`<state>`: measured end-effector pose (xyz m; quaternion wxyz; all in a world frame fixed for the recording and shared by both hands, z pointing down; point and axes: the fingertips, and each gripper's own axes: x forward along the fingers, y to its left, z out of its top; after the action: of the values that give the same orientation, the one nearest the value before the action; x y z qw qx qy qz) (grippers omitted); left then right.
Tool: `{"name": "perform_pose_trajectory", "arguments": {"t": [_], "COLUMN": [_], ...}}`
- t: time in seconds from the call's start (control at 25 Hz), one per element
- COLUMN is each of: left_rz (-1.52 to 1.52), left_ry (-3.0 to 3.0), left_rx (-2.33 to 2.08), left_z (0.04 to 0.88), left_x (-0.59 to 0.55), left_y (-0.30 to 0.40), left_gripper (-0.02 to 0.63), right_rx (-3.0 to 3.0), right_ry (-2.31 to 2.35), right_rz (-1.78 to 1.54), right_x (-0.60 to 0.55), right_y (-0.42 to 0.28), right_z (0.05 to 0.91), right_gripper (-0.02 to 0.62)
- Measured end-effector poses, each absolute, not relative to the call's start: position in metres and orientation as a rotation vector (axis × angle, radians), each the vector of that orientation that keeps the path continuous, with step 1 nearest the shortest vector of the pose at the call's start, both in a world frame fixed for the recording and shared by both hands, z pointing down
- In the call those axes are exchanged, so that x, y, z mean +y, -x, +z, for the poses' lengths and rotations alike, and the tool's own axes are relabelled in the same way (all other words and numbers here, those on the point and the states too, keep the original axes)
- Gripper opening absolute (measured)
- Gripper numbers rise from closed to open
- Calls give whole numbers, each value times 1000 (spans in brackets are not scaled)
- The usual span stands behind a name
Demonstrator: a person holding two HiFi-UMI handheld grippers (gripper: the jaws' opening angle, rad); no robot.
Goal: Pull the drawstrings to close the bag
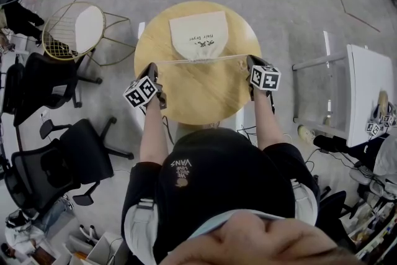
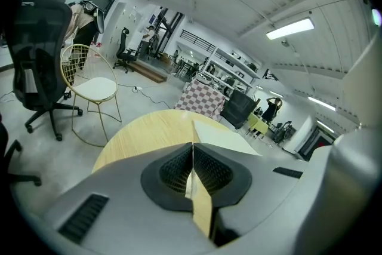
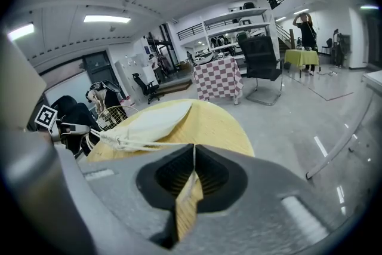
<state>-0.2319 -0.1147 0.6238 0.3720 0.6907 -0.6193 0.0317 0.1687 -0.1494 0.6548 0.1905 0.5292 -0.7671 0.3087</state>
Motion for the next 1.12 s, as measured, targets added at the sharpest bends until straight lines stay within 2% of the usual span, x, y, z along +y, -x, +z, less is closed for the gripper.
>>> {"name": "perform_pose_trajectory", "arguments": {"t": [0.6, 0.72, 0.84, 1.12], "left_rz": [190, 193, 198, 200], "left_ry": [-1746, -1739, -1724, -1703], "left_rx": [-1579, -1593, -1609, -1619], "left_z": [649, 651, 652, 654], "left_x": [-110, -108, -106, -97], "left_y": [230, 232, 237, 244], "left_gripper": [17, 36, 49, 51], "right_rx": [-2121, -2115, -2102, -2112], "right_ry": [-1482, -1492, -1506, -1512], "right_rz": [875, 874, 876, 893], "right_x": [-150, -150, -148, -143], "right_y": [-163, -163, -167, -167], "right_z": [672, 673, 674, 671], "right_gripper": [11, 15, 60, 66]}}
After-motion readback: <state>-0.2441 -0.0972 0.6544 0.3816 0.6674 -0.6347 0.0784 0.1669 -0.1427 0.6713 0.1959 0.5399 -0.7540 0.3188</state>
